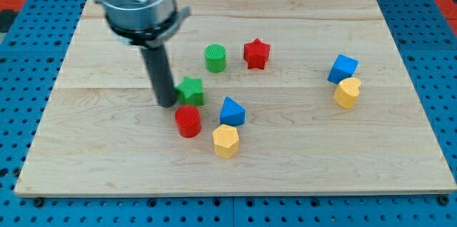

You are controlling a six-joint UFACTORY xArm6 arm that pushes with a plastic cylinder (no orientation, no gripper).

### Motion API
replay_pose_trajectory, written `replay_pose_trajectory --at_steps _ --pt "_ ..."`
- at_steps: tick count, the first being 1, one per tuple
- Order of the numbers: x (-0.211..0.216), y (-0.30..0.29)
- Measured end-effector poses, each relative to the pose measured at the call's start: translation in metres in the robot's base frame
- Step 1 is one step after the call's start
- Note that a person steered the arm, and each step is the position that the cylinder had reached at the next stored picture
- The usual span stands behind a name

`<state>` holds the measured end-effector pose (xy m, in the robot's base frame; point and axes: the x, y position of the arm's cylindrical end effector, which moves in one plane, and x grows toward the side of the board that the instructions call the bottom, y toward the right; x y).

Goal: Move the red circle to the left of the green star

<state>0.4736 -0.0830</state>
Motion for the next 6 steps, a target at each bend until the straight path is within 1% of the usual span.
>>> replay_pose_trajectory --at_steps 1,2,3,4,5,6 --pt "-0.014 0.049" --pt "-0.039 0.062" --pt "-0.037 -0.015" --pt "-0.004 -0.048" --pt "0.07 -0.046" --pt "0.088 -0.008"
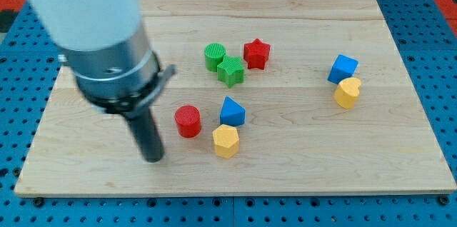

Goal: Move the red circle to the left of the green star

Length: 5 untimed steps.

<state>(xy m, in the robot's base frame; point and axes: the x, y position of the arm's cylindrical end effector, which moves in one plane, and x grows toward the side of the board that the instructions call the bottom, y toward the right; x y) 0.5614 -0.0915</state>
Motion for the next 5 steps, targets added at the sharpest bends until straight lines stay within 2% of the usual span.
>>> replay_pose_trajectory --at_steps 1,2,3,4,5 --pt "-0.04 0.036" --pt "-0.082 0.049" --pt "-0.101 0.057" --pt "-0.075 0.051" --pt "-0.062 0.076"
